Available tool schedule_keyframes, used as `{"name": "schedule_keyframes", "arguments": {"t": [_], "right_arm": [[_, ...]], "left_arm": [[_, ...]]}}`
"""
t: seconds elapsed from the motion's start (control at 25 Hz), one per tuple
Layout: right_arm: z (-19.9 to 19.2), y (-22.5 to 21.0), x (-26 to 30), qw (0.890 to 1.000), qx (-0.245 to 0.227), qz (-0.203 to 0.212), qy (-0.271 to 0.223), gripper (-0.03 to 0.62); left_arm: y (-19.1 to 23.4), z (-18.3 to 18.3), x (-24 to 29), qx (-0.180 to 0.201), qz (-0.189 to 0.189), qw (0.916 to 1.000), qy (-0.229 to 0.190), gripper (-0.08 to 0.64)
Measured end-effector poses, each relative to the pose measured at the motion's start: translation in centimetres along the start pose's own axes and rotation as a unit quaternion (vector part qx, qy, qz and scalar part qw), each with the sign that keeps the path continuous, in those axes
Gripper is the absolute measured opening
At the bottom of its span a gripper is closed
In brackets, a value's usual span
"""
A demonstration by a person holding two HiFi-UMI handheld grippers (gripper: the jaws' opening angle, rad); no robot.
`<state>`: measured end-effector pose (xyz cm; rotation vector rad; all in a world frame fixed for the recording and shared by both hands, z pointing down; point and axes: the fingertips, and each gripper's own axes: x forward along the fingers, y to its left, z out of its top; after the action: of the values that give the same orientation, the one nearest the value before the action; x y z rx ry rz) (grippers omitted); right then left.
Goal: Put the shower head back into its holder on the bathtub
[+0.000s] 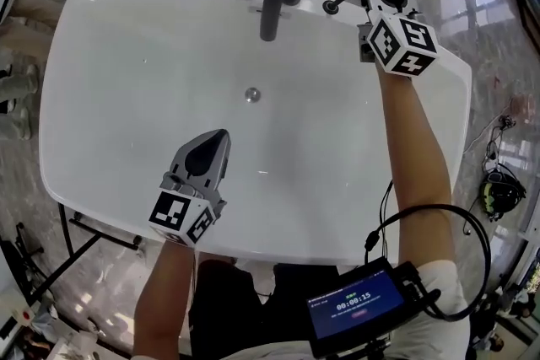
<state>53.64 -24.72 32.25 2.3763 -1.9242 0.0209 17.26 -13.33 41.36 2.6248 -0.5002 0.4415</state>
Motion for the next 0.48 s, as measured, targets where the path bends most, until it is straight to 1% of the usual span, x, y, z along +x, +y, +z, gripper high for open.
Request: {"name": "schedule_keyframes", "arguments": {"t": [0.24,0.36,0.48], "right_arm": [[-5.2,-0.9,1.7,0.999,0.035,0.003,0.035,0.129],[-6.8,-0.6,2.5,0.998,0.024,0.010,0.052,0.128],[-7.3,0.1,3.0,0.998,0.005,0.018,0.060,0.129]], "left_arm": [[0.6,-1.3,0.3,-0.004,0.010,0.9999,0.008,0.017],[0.7,-1.6,0.3,-0.004,0.009,0.9999,0.008,0.017],[0.9,-1.9,0.1,-0.006,0.012,0.9999,0.009,0.017]]}}
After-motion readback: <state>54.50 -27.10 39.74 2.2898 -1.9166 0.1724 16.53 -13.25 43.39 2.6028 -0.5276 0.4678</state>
